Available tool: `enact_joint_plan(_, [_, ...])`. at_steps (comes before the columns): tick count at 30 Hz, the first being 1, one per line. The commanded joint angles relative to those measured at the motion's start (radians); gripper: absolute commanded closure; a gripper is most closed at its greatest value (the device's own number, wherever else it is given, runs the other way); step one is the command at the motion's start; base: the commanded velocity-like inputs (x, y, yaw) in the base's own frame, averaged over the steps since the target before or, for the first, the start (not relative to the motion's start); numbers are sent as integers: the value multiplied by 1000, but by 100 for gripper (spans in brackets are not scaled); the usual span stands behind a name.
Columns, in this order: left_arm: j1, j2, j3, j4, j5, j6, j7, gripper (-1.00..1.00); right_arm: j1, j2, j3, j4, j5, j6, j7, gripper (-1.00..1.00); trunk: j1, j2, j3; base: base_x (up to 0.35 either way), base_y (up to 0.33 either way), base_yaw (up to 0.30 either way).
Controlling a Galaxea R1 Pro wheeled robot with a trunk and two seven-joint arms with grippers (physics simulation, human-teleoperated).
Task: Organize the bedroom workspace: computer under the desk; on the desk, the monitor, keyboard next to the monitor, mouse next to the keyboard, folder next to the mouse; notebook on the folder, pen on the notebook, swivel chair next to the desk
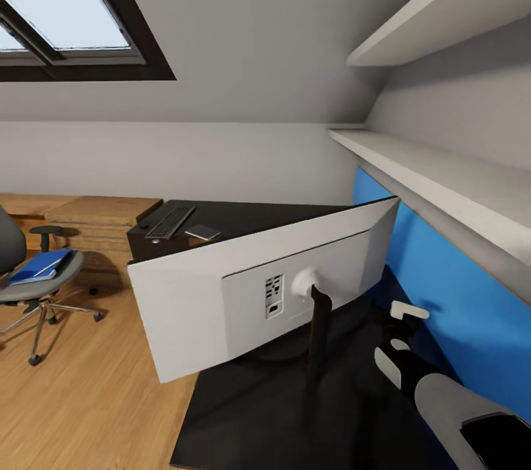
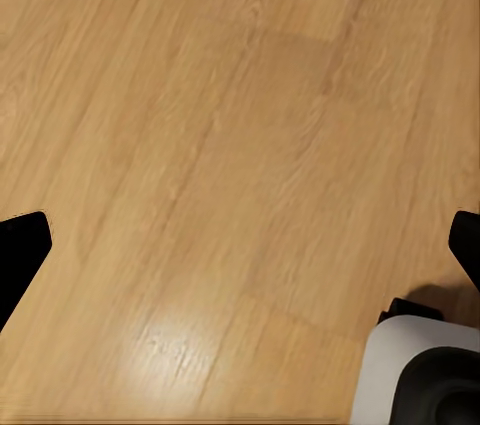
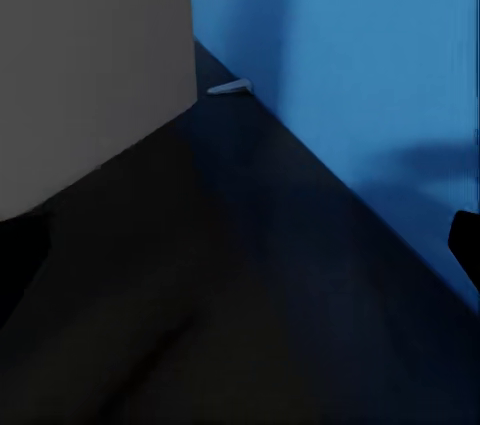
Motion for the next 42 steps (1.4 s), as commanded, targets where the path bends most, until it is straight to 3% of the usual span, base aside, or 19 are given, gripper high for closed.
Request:
enact_joint_plan(1, [1, 0, -9, -2, 5, -1, 6, -100, 0, -1, 9, 0, -8, -2, -4, -100, 0, -1, -1, -67, 0, 0])
enact_joint_plan(17, [0, 7, -7, -4, 7, 9, 7, -100, 0, 0, 9, 0, -8, -3, -5, -100, 0, -1, -1, -11, 0, 0])
enact_joint_plan(32, [1, 9, -7, -62, 7, 20, 7, -100, -1, 1, 9, 0, -8, -3, -2, -100, 0, -1, -1, -69, 0, 0])
enact_joint_plan(36, [0, 6, -7, -68, 7, 20, 7, -100, 0, 1, 8, 1, 25, -5, 28, -100, 0, -1, -1, 38, 0, 0])
enact_joint_plan(38, [1, 3, -7, -69, 7, 30, 7, -100, 0, 1, 5, 1, 72, -6, 51, -100, 0, -1, -1, 194, 0, 0])
enact_joint_plan(42, [0, 1, -7, -69, 6, 32, 6, -100, 0, 1, 4, 1, 78, -6, 53, -100, 0, -1, -1, 89, 0, 0])
